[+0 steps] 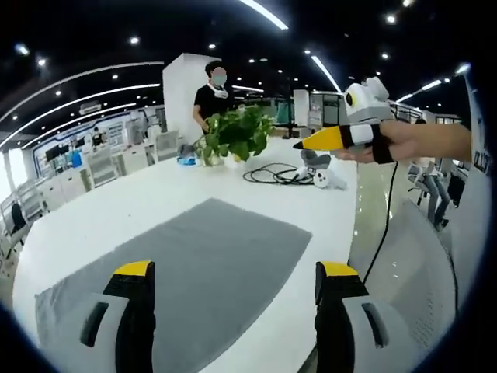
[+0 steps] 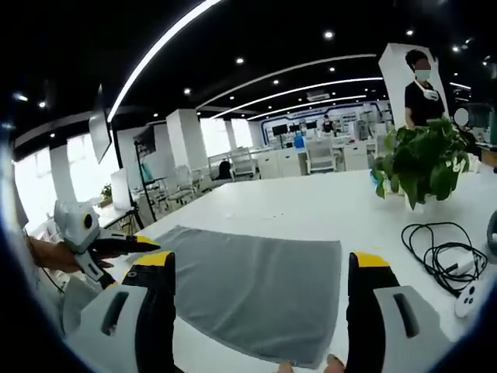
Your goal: Fold the towel on the table until its edges align and the towel forms a compact rectangular stack.
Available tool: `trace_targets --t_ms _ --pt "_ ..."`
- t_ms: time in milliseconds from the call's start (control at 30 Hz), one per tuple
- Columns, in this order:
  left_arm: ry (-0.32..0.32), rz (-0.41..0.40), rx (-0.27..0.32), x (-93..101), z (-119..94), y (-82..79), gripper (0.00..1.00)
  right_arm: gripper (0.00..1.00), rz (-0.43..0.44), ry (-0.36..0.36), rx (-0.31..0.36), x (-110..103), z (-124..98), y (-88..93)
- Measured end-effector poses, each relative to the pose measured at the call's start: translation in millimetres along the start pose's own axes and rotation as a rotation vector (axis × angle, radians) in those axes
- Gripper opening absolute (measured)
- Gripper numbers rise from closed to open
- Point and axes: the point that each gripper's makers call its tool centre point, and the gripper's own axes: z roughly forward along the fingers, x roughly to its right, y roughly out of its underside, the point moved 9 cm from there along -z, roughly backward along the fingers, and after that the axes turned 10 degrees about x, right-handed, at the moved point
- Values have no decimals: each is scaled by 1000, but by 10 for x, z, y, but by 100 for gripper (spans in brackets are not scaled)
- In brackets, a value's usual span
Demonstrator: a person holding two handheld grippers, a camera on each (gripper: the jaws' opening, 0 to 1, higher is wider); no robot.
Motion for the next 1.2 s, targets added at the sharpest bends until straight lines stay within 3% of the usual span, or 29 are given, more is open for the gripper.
trace_targets --t_ms 167,800,967,1200 --pt "82 45 0 145 256 -63 87 93 -25 3 12 155 24 -126" --pt "206 128 -28 422 963 -162 87 92 -65 -32 7 649 336 -268" --pt "243 161 -42 512 1125 -142 86 91 -69 -34 -1 750 425 -252" --pt "273 146 -65 629 1350 -64 81 89 -61 -31 -30 918 599 -143"
